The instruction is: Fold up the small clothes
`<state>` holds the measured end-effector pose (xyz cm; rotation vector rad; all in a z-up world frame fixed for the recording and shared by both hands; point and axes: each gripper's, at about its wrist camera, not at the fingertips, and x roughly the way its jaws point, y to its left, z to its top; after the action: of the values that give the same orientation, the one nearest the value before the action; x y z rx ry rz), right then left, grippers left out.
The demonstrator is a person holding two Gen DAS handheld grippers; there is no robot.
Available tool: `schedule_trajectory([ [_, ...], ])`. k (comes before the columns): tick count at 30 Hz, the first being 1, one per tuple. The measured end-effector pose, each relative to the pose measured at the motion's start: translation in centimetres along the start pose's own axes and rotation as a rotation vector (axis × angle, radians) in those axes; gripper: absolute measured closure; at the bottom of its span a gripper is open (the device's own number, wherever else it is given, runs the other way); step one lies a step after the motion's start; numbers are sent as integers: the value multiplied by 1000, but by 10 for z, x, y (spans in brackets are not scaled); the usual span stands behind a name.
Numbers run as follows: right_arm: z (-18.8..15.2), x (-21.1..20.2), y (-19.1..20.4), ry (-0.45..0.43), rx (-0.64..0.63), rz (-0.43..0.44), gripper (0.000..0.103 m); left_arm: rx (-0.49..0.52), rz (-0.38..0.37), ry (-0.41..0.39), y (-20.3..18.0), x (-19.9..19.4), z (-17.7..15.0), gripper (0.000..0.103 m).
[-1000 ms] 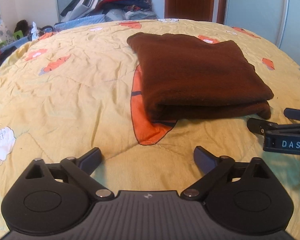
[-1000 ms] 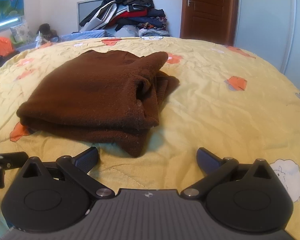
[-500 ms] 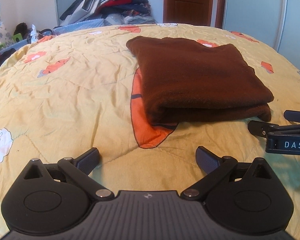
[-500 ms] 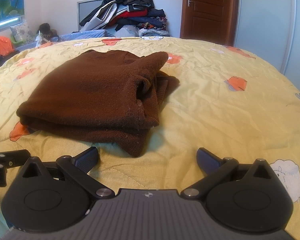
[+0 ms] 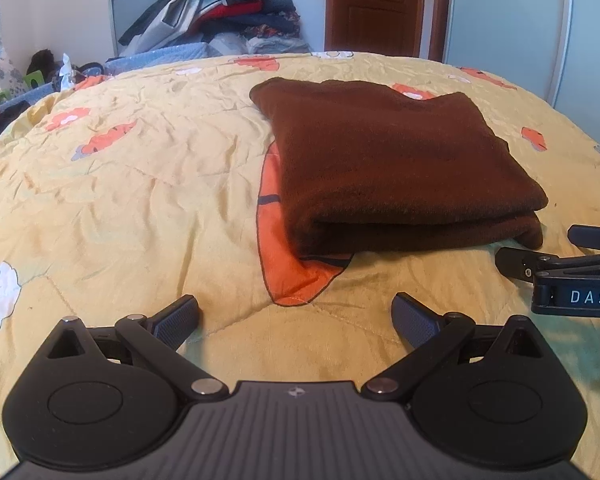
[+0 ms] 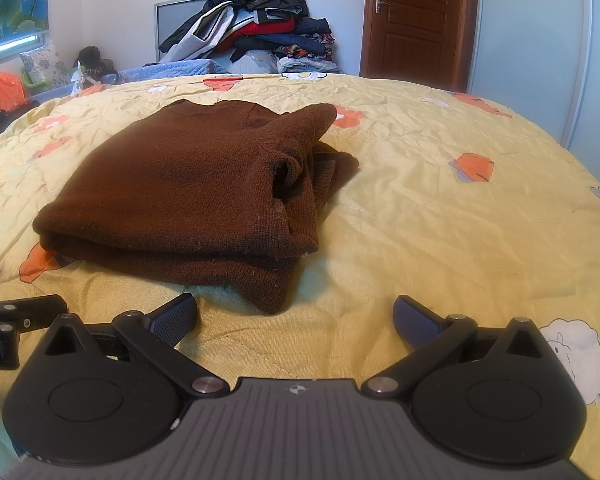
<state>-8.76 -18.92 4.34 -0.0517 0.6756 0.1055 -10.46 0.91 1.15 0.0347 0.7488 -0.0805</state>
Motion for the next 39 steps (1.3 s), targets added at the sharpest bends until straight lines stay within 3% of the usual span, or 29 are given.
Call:
schedule_trajectory([
  [3,0,0,0,0,0,0,0,-11,10,-36,-1,3,-1,0],
  [23,0,0,-3,-1,10,-10,0,-65,64,-34,-8,12,7,0],
  [39,1,3,3,-1,32,-48,0,-60,50,-35,-7,13,7,0],
])
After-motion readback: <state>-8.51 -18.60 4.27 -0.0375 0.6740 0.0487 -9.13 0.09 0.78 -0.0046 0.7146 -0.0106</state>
